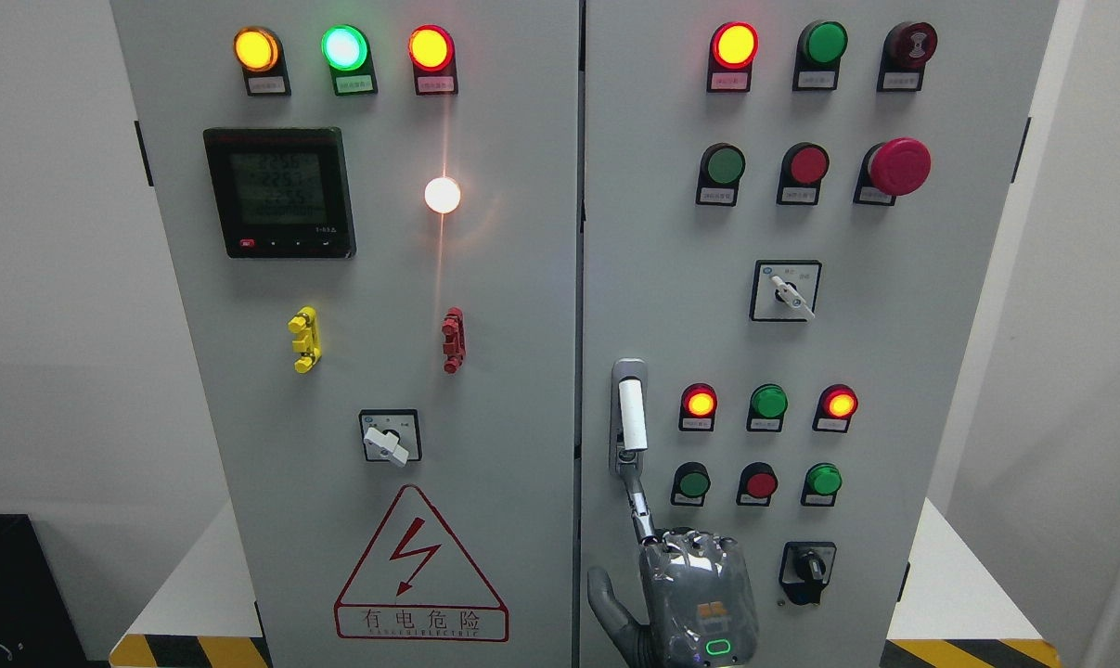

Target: Release door handle

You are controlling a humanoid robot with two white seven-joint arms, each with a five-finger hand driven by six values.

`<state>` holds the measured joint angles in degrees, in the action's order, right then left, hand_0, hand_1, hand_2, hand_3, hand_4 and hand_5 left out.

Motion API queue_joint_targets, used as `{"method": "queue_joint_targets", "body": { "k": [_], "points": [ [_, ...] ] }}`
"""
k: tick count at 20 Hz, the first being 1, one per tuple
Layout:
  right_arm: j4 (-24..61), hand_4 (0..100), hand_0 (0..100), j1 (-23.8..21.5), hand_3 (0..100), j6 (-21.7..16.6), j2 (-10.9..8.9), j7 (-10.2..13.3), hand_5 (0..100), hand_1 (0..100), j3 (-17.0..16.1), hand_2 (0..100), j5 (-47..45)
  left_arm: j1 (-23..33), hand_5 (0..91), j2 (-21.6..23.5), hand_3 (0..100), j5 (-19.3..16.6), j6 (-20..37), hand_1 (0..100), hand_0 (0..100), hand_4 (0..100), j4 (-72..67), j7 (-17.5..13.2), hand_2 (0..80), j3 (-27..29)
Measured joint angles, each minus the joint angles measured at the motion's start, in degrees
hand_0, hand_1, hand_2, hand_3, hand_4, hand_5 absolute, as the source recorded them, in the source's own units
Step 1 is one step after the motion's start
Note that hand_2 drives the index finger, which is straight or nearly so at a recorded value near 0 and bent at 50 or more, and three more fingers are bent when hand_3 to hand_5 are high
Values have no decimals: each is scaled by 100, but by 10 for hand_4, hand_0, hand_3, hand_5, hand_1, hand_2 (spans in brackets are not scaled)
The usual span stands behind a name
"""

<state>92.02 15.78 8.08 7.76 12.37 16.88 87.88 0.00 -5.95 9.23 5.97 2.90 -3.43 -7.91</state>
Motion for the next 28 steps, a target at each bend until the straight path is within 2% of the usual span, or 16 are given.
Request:
{"method": "queue_joint_targets", "body": {
  "k": [20,28],
  "points": [
    [53,1000,451,-7,1000,10,0,55,1000,334,27,62,-7,0,0,-1,0,0,0,556,120,0,0,0,0,0],
    [61,1000,450,-18,1000,10,2,88,1000,335,37,117,-8,0,0,-1,0,0,0,556,120,0,0,0,0,0]
  ]
}}
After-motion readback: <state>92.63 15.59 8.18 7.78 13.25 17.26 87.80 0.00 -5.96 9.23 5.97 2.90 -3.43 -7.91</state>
